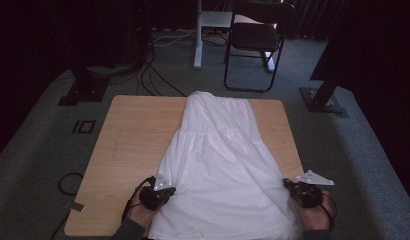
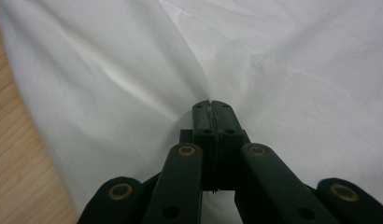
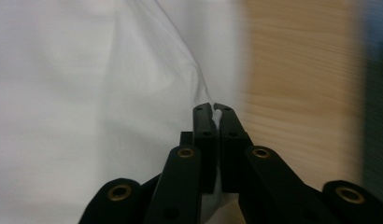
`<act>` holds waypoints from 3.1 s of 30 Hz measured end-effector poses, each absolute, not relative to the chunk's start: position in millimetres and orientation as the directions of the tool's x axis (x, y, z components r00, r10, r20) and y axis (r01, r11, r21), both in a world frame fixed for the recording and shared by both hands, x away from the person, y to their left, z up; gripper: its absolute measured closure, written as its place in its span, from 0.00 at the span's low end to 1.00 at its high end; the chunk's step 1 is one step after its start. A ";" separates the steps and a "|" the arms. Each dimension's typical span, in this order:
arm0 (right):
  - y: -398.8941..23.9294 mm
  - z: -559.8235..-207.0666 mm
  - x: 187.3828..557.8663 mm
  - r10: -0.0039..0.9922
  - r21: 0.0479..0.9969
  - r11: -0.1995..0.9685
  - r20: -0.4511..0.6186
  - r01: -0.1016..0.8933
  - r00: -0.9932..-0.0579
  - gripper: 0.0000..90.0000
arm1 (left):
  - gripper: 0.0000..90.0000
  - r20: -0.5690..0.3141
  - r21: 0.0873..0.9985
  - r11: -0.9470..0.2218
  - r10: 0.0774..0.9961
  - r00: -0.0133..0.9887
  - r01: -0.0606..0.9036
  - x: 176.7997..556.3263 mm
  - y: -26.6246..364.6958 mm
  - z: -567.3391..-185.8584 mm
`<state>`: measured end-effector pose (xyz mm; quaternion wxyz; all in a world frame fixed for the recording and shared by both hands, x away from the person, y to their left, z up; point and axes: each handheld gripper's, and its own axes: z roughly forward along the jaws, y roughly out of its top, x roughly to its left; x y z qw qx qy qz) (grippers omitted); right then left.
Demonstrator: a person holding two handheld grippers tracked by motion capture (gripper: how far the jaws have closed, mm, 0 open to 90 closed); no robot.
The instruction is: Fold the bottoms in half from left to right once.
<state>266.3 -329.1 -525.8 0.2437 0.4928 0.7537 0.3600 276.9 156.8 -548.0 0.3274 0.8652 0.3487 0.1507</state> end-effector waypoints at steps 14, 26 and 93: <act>-367.2 -532.4 264.9 0.957 0.781 0.144 0.047 0.608 -0.286 0.64 | 0.61 0.047 0.766 -0.432 0.777 0.628 0.477 284.4 182.9 -523.3; -303.6 -526.6 371.3 0.924 0.772 0.235 0.012 0.591 -0.382 0.56 | 0.50 0.028 0.747 -0.372 0.846 0.533 0.551 397.2 156.5 -517.1; -201.9 -534.7 455.9 0.829 0.734 0.327 0.080 0.596 -0.553 0.99 | 0.53 0.000 0.753 -0.382 0.814 0.581 0.535 322.6 175.5 -559.8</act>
